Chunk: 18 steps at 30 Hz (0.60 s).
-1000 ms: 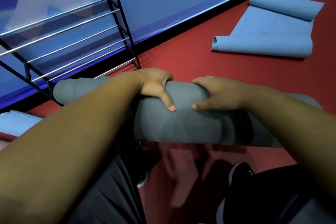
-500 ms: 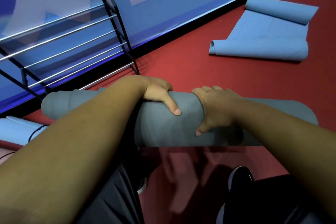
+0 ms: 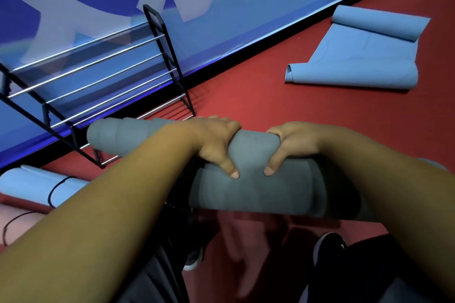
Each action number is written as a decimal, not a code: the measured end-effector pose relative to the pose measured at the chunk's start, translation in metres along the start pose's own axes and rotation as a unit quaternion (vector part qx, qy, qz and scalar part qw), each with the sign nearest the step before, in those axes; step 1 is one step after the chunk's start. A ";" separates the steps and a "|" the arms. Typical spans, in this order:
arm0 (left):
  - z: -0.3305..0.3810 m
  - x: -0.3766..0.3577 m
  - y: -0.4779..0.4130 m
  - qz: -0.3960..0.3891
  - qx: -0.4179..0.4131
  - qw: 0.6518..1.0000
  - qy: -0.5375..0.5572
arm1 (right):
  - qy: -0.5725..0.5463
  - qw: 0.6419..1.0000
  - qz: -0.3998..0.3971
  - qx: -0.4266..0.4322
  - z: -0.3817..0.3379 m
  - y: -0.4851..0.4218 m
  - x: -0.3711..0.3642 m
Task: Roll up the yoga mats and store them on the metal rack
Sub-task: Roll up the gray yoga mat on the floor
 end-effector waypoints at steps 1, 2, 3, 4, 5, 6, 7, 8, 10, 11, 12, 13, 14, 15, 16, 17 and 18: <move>0.003 0.002 0.002 0.009 0.003 0.999 -0.039 | -0.020 1.000 -0.009 -0.007 -0.001 0.002 0.003; 0.006 0.004 0.005 0.010 0.009 0.998 -0.063 | -0.037 0.999 -0.018 -0.013 -0.001 0.005 0.005; 0.009 0.006 0.006 0.009 0.015 0.997 -0.074 | -0.052 0.998 -0.026 -0.017 -0.001 0.006 0.006; 0.012 0.009 0.008 0.008 0.017 0.996 -0.084 | -0.064 0.997 -0.032 -0.020 -0.001 0.007 0.007; 0.015 0.011 0.008 0.012 0.013 0.996 -0.093 | -0.075 0.996 -0.038 -0.023 0.000 0.008 0.007; 0.017 0.013 0.007 0.025 0.004 0.995 -0.098 | -0.084 0.995 -0.046 -0.026 0.001 0.008 0.006; 0.018 0.015 0.006 0.042 -0.007 0.994 -0.096 | -0.089 0.994 -0.051 -0.029 0.001 0.008 0.005; 0.018 0.016 0.004 0.059 -0.015 0.994 -0.089 | -0.089 0.994 -0.054 -0.030 0.002 0.008 0.004; 0.016 0.016 0.001 0.080 -0.021 0.994 -0.070 | -0.069 0.996 -0.049 -0.023 0.002 0.006 0.003; 0.014 0.014 -0.001 0.078 -0.020 0.995 -0.061 | -0.055 0.997 -0.041 -0.017 0.002 0.006 0.003; 0.012 0.014 -0.002 0.072 -0.017 0.996 -0.050 | -0.042 0.999 -0.030 -0.013 0.002 0.005 0.004; 0.009 0.013 -0.004 0.061 -0.008 0.997 -0.035 | -0.028 0.999 -0.019 -0.009 0.001 0.004 0.005; 0.005 0.012 -0.005 0.048 0.004 0.999 -0.014 | -0.008 1.000 -0.009 -0.004 0.000 0.003 0.005; 0.000 0.011 -0.007 0.035 0.016 0.999 0.011 | 0.017 1.000 0.001 0.004 -0.002 0.003 0.006; -0.005 0.009 -0.008 0.022 0.026 0.999 0.037 | 0.044 0.999 0.011 0.014 -0.004 0.002 0.006; -0.010 0.007 -0.010 0.010 0.033 0.998 0.061 | 0.071 0.997 0.022 0.025 -0.007 0.001 0.005; -0.015 0.006 -0.010 0.000 0.038 0.996 0.082 | 0.100 0.994 0.031 0.037 -0.010 0.000 0.003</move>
Point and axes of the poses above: each hand's wrist, its own y-axis away from the middle knuckle, its own x-axis out of the back of the hand, z = x × y, the point moved 7 cm from there along -y, towards the middle knuckle, and after that the axes turned 5 degrees about z, right-handed, at the moved point
